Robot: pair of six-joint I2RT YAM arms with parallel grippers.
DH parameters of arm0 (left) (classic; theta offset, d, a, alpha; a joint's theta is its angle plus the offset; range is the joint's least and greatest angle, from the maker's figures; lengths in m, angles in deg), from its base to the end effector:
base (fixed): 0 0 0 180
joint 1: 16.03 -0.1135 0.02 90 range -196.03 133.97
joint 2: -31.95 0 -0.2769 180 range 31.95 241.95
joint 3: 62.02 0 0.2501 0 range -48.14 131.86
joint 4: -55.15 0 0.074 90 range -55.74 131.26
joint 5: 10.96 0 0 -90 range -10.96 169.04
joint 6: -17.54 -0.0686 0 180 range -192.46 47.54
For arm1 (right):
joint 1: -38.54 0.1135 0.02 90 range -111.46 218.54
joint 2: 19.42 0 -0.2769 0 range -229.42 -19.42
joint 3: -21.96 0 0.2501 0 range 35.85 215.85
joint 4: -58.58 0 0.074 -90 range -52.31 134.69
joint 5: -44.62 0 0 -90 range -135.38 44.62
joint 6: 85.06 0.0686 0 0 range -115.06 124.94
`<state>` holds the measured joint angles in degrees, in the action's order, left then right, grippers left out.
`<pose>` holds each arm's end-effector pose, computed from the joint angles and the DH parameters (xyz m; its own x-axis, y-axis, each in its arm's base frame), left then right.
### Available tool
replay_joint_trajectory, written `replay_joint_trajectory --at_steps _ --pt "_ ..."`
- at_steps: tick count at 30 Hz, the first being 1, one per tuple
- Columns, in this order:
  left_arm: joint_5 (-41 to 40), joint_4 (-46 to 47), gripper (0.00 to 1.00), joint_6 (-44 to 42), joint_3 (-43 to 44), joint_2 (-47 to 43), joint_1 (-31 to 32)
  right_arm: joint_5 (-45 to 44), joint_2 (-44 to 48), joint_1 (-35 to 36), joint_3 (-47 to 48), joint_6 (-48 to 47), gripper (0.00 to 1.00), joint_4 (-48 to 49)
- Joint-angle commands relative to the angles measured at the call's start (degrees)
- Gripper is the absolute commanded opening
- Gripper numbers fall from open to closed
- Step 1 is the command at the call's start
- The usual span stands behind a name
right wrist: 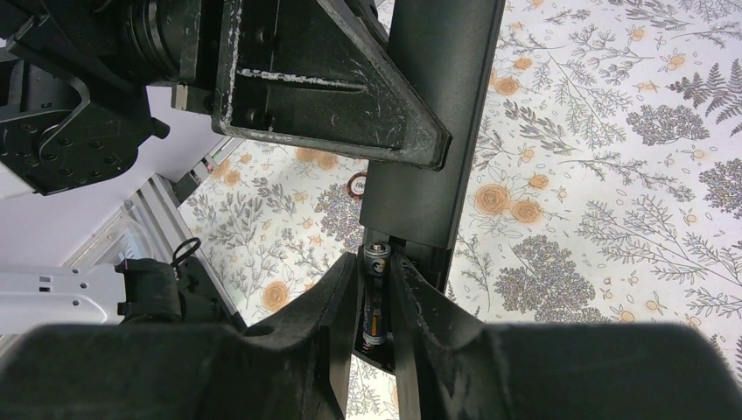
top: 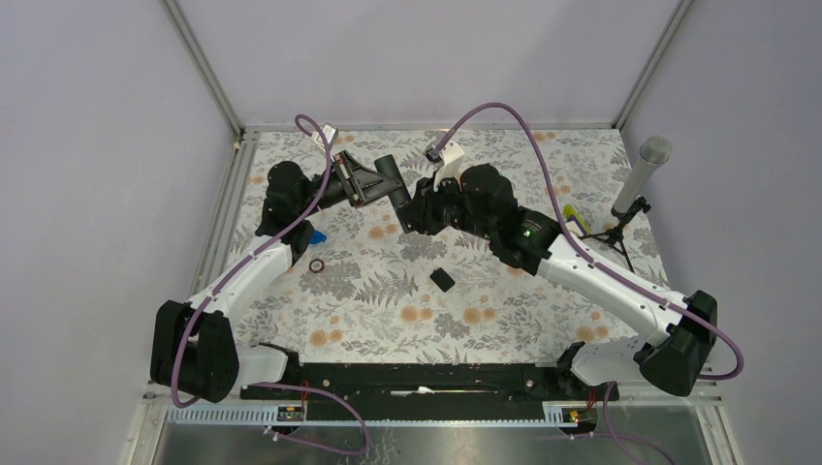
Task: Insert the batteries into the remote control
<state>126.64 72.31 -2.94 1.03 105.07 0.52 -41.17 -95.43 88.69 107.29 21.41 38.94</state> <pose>0.2781 -0.1355 0.3496 -0.7966 -0.4223 -0.4326 0.4238 0.1202 -0.8977 0.2140 0.2642 0.3972 -0.3403 0.0336 -0.9397 -0.7461 0.5986 0.2915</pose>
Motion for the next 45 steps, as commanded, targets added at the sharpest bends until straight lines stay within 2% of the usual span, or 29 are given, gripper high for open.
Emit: replay_joint_trajectory --at_steps 1,5,12,28,30,34,37,40,45 --pt "0.46 4.98 0.00 1.06 2.95 -1.76 0.23 -0.17 1.72 0.21 0.13 -1.32 0.28 0.82" --pt "0.38 4.97 0.00 0.98 2.88 -1.75 0.23 -1.70 1.97 0.21 0.49 -0.86 0.29 0.50" --pt "0.48 4.21 0.00 0.00 2.86 -2.09 0.23 -2.97 2.50 0.21 2.30 -0.45 0.40 0.53" --pt "0.36 5.64 0.00 -0.38 2.94 -2.10 0.15 -5.64 3.26 0.21 5.01 0.07 0.54 -0.56" --pt "0.25 5.73 0.00 -0.65 3.10 -2.19 0.06 -8.57 3.39 0.17 5.81 2.10 0.61 -1.37" --pt "-0.65 6.52 0.00 -0.79 3.28 -1.92 -0.03 -16.05 4.63 0.12 6.63 8.46 0.85 -4.47" --pt "-1.18 8.48 0.00 0.26 3.39 -1.20 -0.04 -16.83 6.11 0.11 5.43 12.92 0.95 -4.45" --pt "-1.80 11.30 0.00 2.20 3.30 -0.50 -0.03 -16.05 7.94 0.12 2.48 17.84 0.99 -2.60" --pt "-3.72 12.93 0.00 4.10 3.30 -0.95 0.04 -15.86 9.77 0.12 -1.19 28.72 1.00 -0.25"
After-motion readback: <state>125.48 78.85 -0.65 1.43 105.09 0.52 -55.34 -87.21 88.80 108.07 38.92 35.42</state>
